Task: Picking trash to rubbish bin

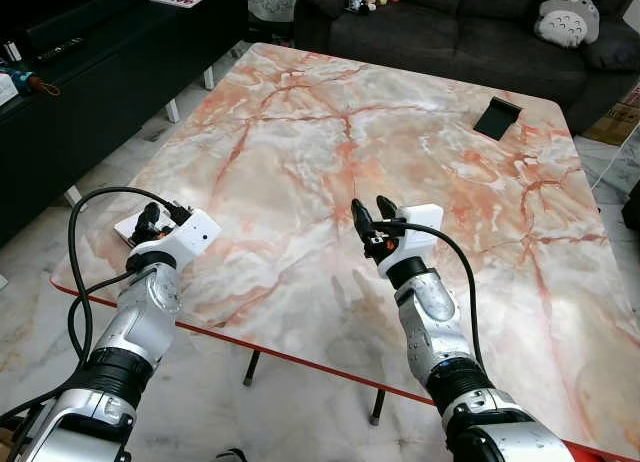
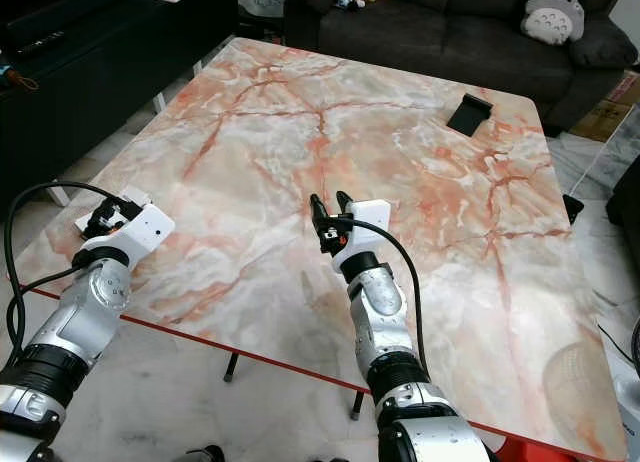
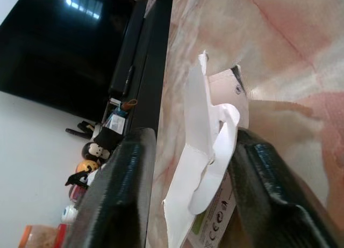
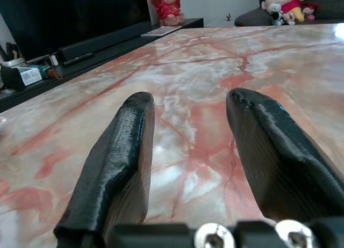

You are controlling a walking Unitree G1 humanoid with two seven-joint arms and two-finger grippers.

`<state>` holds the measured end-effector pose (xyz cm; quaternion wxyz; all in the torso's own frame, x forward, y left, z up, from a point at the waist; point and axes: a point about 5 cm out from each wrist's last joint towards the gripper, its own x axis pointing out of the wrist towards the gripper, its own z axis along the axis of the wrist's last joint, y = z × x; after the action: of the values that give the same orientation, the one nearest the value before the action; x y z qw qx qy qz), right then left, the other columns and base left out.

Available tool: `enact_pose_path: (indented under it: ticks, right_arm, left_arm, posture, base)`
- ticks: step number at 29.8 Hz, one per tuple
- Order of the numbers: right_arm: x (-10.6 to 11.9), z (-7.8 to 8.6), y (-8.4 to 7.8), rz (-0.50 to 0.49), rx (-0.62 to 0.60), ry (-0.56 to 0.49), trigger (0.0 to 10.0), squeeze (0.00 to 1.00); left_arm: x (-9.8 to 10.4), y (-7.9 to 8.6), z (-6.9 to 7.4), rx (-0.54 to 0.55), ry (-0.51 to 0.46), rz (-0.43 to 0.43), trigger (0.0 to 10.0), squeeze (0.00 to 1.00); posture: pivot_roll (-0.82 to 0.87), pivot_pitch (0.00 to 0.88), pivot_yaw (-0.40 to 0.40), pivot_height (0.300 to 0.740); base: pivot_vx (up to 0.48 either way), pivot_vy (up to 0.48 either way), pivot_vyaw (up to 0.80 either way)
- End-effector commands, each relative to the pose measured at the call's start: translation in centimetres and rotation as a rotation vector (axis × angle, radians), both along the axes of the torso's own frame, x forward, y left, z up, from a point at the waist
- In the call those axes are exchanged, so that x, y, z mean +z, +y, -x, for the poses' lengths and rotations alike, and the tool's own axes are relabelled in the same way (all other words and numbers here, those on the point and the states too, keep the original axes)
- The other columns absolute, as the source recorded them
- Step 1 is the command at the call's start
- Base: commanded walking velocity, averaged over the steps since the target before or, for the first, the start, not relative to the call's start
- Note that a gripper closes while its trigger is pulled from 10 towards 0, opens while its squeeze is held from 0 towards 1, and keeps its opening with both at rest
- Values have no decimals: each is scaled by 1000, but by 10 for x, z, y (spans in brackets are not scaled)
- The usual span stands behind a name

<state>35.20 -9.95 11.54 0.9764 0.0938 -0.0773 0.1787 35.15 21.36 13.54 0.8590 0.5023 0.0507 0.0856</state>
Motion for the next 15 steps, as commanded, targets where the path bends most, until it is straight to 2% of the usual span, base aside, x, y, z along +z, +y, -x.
enact_pose_path:
  ticks: [1, 15]
  right_arm:
    - [-3, 1, -3, 5, -5, 16, 10000, 0]
    - [-3, 1, -2, 6, 0, 16, 10000, 0]
  left_arm:
    - [2, -1, -2, -4, -10, 2, 0, 0]
    - [2, -6, -2, -14, -18, 29, 0, 0]
  posture:
    - [92, 115, -118, 740]
    - [90, 115, -119, 740]
  base:
    - [0, 0, 0]
    - [0, 0, 0]
